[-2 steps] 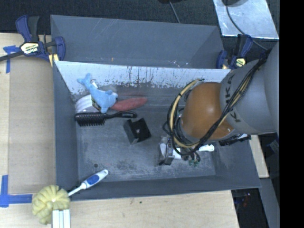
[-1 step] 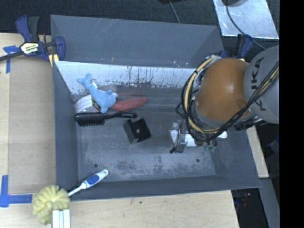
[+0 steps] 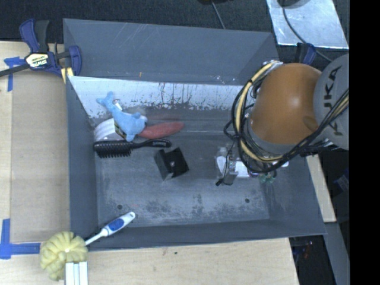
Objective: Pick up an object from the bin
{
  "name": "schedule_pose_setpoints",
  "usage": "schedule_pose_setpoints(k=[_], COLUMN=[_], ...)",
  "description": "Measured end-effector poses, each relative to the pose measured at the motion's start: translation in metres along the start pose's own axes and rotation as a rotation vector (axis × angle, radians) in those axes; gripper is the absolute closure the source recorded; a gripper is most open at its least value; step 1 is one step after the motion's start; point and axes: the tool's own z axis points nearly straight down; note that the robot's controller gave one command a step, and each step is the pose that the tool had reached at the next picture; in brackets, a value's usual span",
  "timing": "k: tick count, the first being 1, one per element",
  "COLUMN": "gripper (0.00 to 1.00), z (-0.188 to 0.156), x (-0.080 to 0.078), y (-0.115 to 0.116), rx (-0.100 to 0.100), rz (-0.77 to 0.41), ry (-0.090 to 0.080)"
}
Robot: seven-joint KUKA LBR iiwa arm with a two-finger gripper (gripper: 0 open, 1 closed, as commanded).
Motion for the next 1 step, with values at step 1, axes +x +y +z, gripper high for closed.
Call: schedule_pose_setpoints(k=[1], gripper=[1.00], z=[0.0051], x=[-0.0154], y=[0.0066], rx=[0.001], rz=[-0.036], ry=[0.001])
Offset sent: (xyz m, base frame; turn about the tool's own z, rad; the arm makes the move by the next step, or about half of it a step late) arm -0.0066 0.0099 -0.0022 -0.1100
